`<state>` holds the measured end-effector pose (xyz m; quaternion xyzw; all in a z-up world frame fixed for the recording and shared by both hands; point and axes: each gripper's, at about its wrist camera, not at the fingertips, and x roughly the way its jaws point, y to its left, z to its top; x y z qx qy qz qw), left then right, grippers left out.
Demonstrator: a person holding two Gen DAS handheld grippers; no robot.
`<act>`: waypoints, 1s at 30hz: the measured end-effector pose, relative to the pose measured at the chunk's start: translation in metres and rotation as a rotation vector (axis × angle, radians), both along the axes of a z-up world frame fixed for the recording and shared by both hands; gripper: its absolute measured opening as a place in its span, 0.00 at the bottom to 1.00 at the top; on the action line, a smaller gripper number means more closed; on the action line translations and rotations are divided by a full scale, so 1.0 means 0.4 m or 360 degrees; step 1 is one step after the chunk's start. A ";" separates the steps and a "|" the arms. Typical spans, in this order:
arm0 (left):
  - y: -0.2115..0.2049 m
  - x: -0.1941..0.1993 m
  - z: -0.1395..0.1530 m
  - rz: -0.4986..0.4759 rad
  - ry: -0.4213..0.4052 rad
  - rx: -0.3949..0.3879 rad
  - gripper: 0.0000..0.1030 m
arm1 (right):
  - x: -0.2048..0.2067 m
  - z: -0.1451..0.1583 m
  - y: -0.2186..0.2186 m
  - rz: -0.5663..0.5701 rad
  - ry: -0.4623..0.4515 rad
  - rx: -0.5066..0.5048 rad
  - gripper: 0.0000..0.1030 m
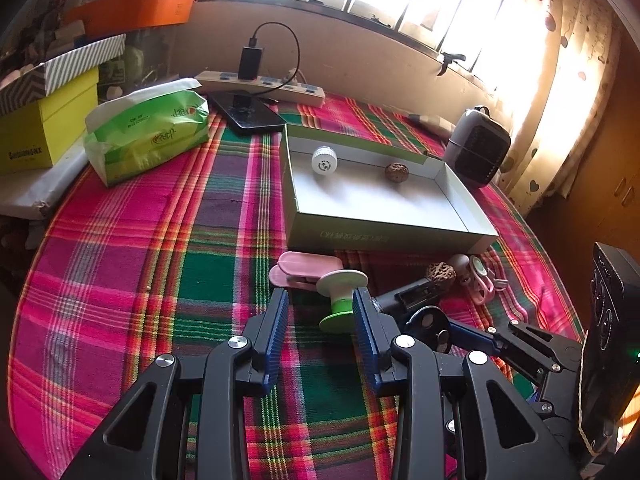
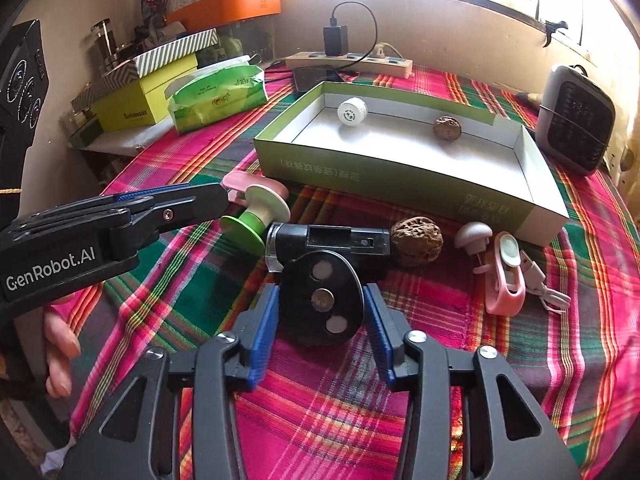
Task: Organize objects
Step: 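Grasp the green spool with the left gripper while the right grasps the black disc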
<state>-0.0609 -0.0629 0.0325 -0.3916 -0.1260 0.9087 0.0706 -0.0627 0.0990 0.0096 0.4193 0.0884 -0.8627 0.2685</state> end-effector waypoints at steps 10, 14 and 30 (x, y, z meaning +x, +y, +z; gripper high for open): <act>0.041 -0.013 -0.004 -0.0069 -0.0017 -0.0026 0.31 | 0.004 0.004 0.024 -0.0033 0.0000 -0.0001 0.40; 0.053 -0.027 -0.015 -0.0082 -0.0045 -0.0048 0.32 | 0.006 0.005 0.033 -0.0037 -0.0004 -0.0006 0.41; 0.030 -0.043 -0.034 -0.0019 -0.0100 -0.0088 0.33 | 0.003 0.005 0.050 -0.0044 -0.0025 -0.0036 0.41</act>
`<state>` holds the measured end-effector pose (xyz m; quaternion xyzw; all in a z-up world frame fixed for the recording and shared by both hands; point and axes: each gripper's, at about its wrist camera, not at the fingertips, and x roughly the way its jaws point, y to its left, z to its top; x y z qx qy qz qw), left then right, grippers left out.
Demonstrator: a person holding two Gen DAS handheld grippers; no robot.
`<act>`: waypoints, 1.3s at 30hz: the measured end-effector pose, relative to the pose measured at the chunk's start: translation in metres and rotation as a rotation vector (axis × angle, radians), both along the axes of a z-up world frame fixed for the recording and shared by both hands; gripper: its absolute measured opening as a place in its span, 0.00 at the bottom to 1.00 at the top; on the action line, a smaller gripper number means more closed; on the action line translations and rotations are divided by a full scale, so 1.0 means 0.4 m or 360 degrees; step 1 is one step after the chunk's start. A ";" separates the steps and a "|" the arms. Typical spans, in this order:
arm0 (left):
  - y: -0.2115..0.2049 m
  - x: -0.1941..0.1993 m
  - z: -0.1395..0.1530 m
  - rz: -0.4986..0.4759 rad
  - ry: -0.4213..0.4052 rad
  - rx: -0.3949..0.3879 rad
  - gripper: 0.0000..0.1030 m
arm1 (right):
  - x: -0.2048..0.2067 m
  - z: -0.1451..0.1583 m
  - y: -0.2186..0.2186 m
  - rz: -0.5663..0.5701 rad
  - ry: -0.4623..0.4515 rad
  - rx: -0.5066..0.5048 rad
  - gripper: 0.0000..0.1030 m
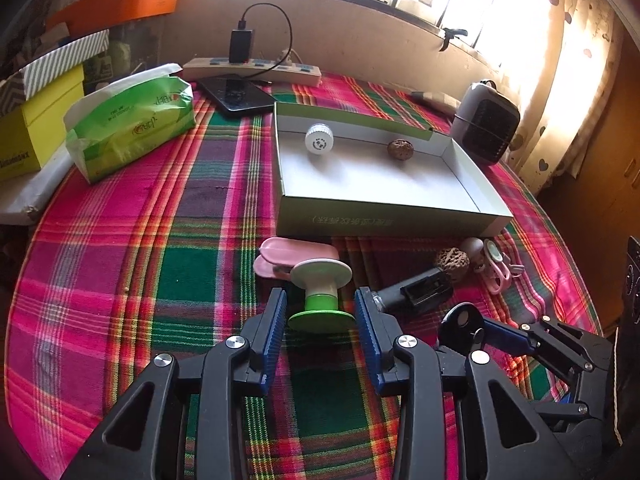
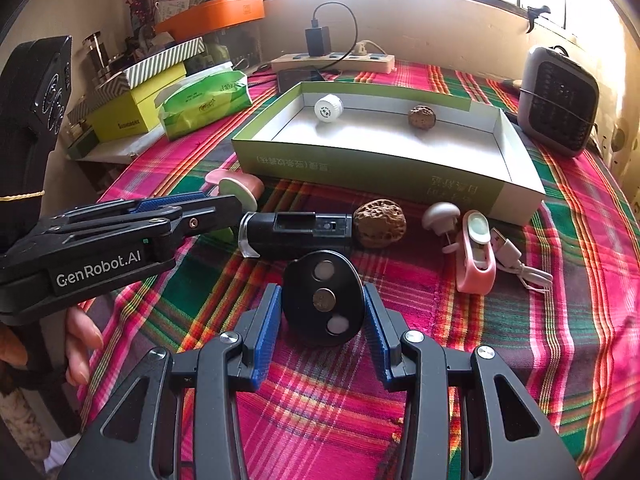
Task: Organize objects
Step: 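Grasp the green spool with the left gripper while the right grasps the black disc, then carry the green spool and black disc into the white box with both grippers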
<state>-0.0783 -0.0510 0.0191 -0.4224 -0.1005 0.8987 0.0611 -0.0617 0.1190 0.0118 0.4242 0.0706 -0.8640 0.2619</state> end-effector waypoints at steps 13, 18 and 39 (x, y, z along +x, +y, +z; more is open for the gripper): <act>0.009 -0.022 -0.015 0.0015 -0.0026 -0.0059 0.32 | 0.000 0.000 0.003 -0.0008 -0.0002 -0.0002 0.41; 0.013 -0.025 -0.016 0.0016 -0.0020 -0.0091 0.32 | -0.002 0.000 0.005 -0.0009 -0.0003 -0.0006 0.41; 0.009 -0.021 -0.016 0.0033 -0.0013 -0.0076 0.31 | 0.001 -0.001 0.006 -0.0012 -0.0001 -0.0004 0.40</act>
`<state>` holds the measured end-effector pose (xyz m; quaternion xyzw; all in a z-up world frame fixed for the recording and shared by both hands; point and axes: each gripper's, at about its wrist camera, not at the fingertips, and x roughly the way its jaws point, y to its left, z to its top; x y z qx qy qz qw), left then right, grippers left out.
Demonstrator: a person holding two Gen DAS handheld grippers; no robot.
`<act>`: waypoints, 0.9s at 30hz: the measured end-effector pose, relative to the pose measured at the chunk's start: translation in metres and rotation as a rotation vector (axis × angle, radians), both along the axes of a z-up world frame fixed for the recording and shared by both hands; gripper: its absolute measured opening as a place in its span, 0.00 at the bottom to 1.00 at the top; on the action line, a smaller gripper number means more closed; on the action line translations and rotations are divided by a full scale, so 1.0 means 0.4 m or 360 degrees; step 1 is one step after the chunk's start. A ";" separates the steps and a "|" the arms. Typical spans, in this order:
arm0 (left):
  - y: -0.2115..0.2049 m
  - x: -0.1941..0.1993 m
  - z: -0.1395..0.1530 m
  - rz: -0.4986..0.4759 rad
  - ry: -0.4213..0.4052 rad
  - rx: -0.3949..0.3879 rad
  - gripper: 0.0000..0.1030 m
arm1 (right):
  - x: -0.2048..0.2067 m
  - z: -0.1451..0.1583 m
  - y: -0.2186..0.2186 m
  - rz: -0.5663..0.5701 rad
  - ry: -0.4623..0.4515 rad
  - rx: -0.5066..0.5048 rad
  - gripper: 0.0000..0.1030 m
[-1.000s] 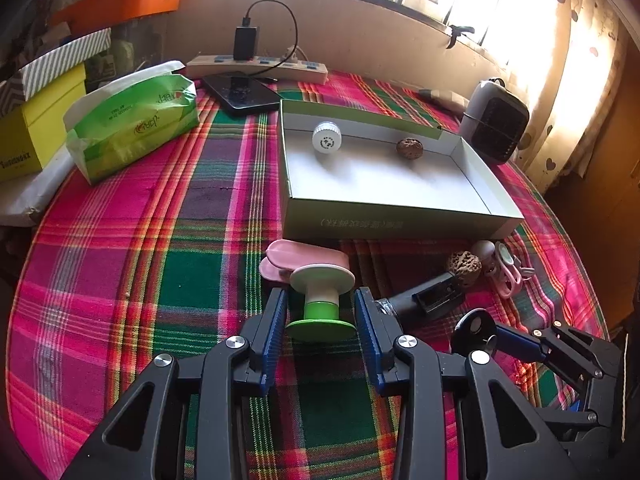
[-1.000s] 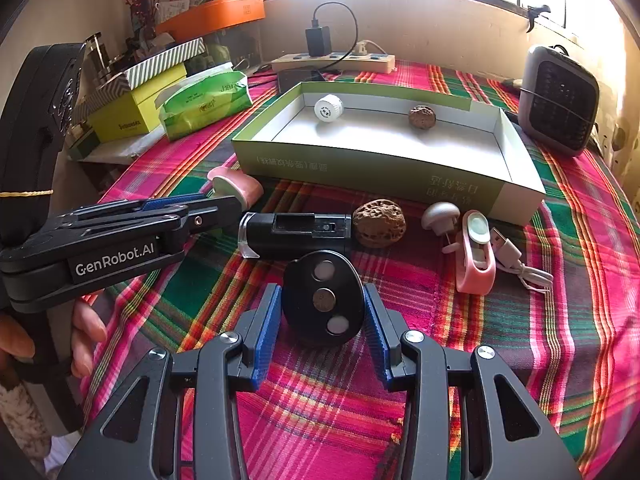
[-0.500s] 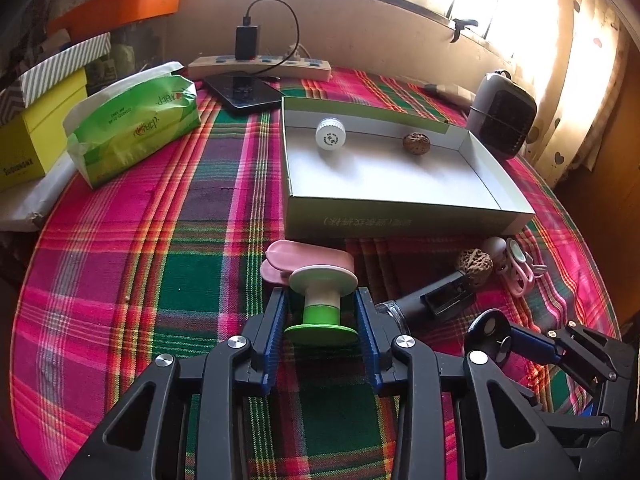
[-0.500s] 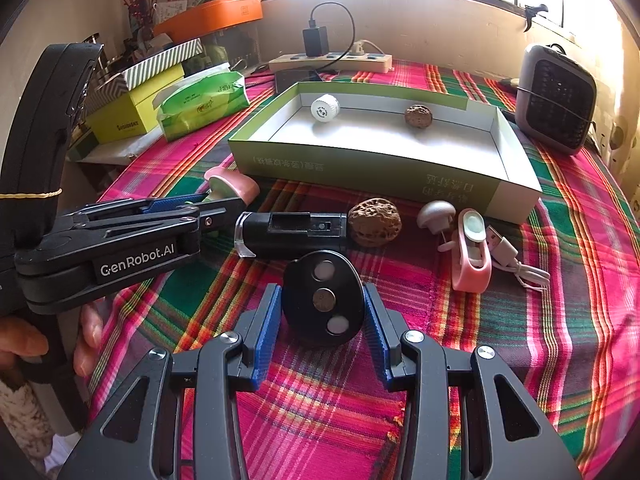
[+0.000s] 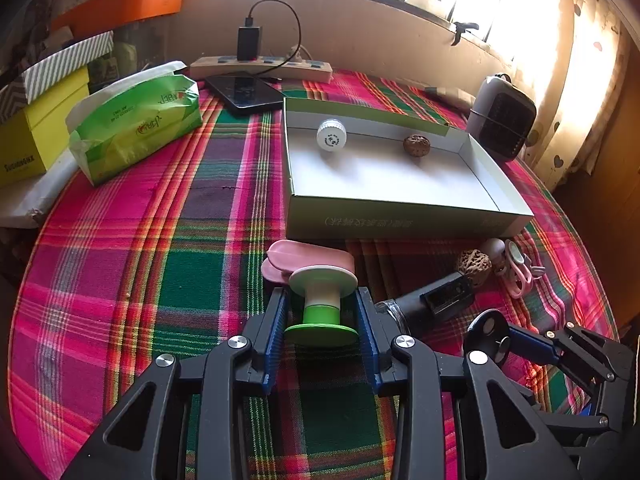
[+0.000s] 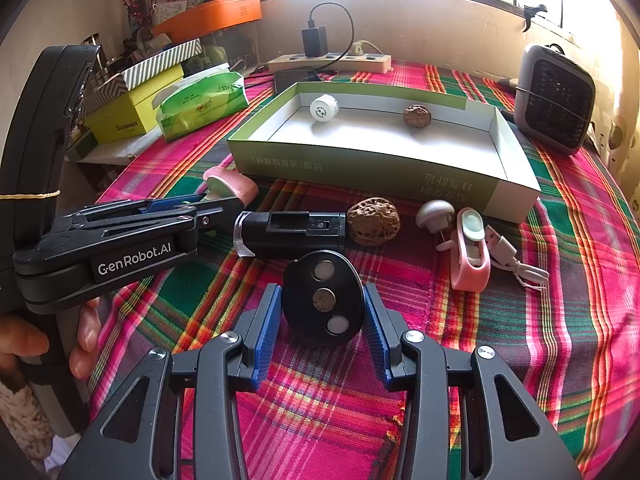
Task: Organize objects
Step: 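Carry the green spool and black disc into the white box with both grippers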
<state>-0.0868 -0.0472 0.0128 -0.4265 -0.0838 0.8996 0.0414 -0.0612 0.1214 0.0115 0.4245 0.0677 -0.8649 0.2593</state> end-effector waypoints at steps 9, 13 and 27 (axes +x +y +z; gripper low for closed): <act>-0.002 0.009 0.007 0.0006 0.0017 -0.0013 0.31 | -0.001 0.000 0.004 -0.0007 0.0000 -0.0006 0.40; 0.001 0.015 0.013 -0.0003 0.0035 -0.0019 0.31 | -0.002 0.001 0.005 -0.0006 0.0001 -0.0005 0.40; 0.013 0.036 0.028 -0.0026 0.0064 -0.0016 0.31 | 0.008 0.011 0.012 -0.0015 0.0022 -0.0016 0.40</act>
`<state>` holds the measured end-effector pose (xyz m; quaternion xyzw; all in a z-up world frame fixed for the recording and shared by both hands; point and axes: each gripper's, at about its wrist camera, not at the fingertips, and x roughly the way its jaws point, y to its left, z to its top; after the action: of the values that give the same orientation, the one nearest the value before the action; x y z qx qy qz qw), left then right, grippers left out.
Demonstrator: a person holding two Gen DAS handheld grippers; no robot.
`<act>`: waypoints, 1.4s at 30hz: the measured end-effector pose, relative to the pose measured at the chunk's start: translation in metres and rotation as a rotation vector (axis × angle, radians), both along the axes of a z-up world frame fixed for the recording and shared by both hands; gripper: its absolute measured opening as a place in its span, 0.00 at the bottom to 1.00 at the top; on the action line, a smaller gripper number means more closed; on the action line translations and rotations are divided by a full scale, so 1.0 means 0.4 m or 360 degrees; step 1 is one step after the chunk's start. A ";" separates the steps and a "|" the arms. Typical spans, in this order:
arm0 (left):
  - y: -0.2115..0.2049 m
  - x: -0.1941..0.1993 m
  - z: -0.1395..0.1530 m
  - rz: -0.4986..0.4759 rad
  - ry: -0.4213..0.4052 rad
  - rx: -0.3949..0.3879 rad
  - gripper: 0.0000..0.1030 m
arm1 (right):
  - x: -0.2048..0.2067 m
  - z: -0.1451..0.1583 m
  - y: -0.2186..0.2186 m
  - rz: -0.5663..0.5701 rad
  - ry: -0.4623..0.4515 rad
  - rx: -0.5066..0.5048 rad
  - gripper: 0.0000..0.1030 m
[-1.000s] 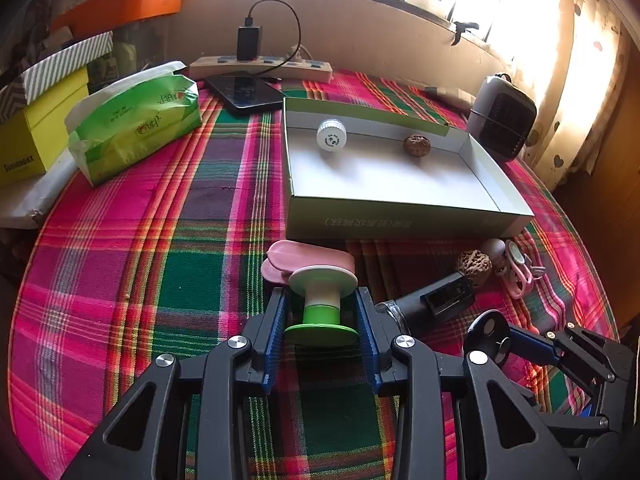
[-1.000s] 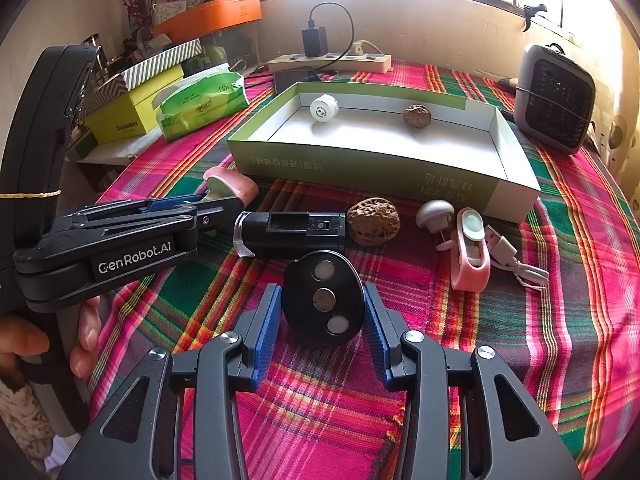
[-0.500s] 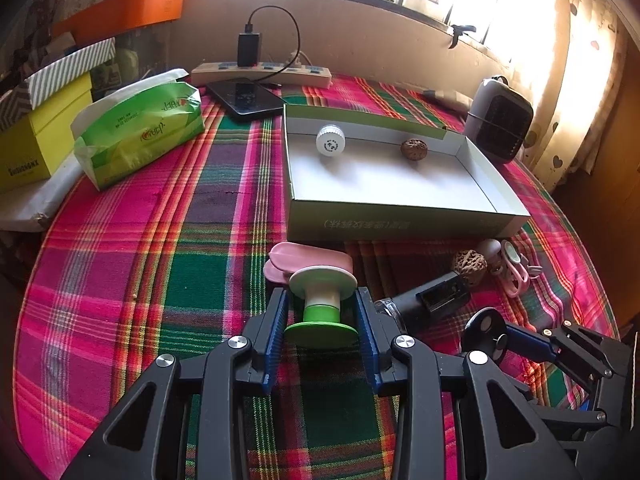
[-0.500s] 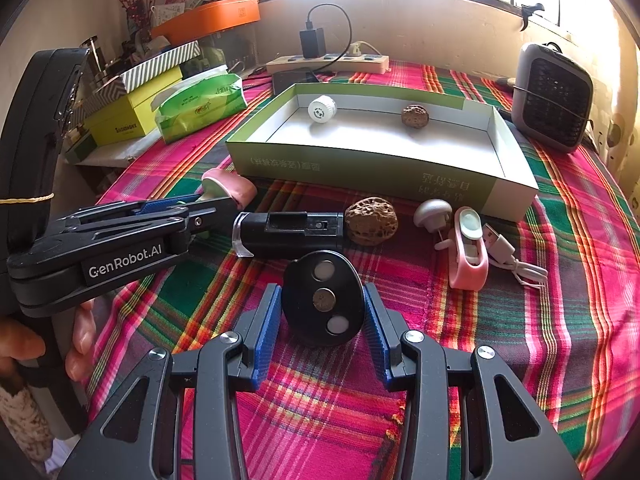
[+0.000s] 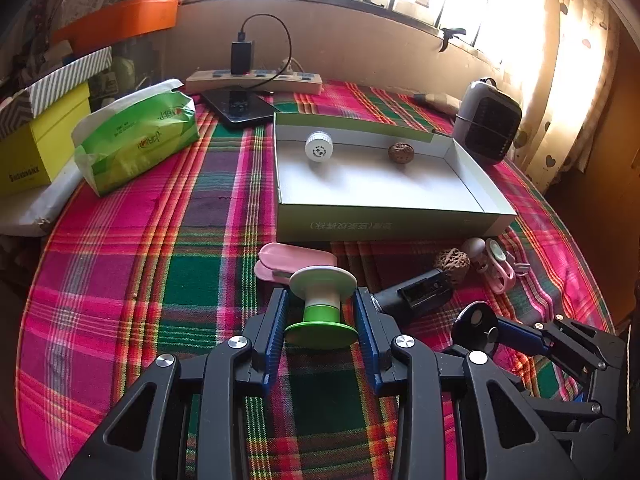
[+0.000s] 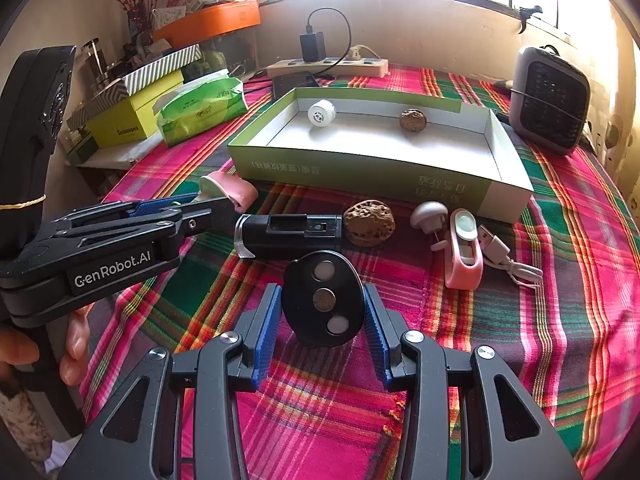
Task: Organize objects
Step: 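Carry the green spool and black disc into the white box with both grippers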
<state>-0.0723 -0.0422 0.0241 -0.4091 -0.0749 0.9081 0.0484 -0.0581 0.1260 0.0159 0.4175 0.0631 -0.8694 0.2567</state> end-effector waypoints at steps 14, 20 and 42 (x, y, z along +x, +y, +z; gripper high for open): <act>0.019 0.018 0.035 -0.0025 0.0056 0.0002 0.31 | -0.003 0.024 0.020 -0.0028 0.0032 -0.0021 0.40; 0.032 0.014 0.052 -0.0047 0.0076 0.0002 0.31 | -0.009 0.045 0.029 -0.0040 0.0065 -0.0028 0.40; 0.080 -0.083 0.103 -0.0123 0.0115 0.0034 0.31 | -0.107 0.112 0.093 -0.0140 0.0142 -0.0031 0.41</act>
<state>-0.1053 -0.0101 0.0653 -0.3781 -0.0667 0.9189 0.0904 -0.1010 0.1631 0.0609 0.3783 0.0475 -0.8981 0.2191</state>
